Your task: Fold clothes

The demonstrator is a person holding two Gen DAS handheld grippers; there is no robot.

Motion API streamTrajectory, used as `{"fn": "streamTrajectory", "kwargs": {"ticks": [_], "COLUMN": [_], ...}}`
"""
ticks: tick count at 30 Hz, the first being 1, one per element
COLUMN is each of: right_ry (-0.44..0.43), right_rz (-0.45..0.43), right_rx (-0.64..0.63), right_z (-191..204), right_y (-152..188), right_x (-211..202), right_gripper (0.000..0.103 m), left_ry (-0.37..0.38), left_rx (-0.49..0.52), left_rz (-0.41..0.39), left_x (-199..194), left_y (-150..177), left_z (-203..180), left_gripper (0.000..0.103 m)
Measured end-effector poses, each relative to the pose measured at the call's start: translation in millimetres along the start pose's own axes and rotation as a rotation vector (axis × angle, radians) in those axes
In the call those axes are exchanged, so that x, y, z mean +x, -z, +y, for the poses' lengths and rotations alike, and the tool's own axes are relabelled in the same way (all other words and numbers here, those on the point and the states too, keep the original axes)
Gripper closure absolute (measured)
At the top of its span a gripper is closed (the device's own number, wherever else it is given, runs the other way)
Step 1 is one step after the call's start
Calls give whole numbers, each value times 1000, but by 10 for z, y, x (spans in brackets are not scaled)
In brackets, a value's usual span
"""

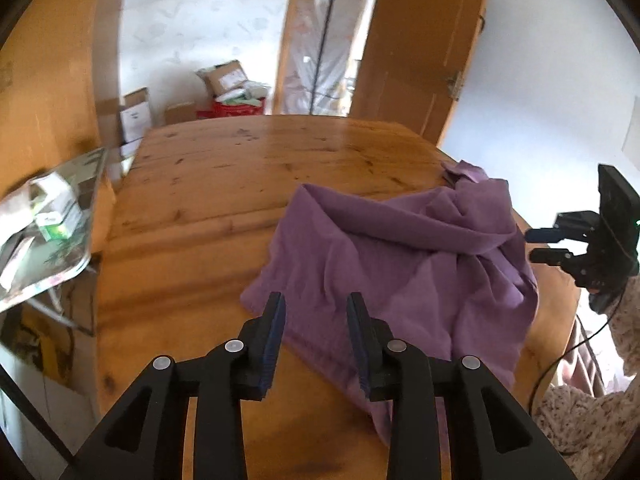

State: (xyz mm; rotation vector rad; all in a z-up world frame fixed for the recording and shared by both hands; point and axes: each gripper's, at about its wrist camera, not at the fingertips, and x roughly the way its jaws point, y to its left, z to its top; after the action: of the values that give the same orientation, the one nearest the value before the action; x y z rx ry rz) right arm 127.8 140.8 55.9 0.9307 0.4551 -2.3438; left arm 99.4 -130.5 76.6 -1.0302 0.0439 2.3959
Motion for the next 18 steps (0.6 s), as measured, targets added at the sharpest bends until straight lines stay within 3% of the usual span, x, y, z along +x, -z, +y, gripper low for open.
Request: {"fn": "streamTrajectory", "kwargs": {"ticks": [5,9,12,18], "right_ry": [23,-6,-44,-100], "right_rz": [40,69,86,100], "right_rx": [8,37,4,-5], "right_z": [-106,-203,-159,-125], "right_y": [-263,-366,-399,-402], "right_x": [401,561,638,740], "right_gripper": [72,72,65,64], "left_ry": [-41,-71,-47,-5], "left_rx": [45,31,16,45], "left_rz": [115,155,178,187], "left_x": [426,599,705,742], "left_y": [-176,-182,-181,-177], "left_z": [106,212,275,214], "left_gripper": [70,70,70,70]}}
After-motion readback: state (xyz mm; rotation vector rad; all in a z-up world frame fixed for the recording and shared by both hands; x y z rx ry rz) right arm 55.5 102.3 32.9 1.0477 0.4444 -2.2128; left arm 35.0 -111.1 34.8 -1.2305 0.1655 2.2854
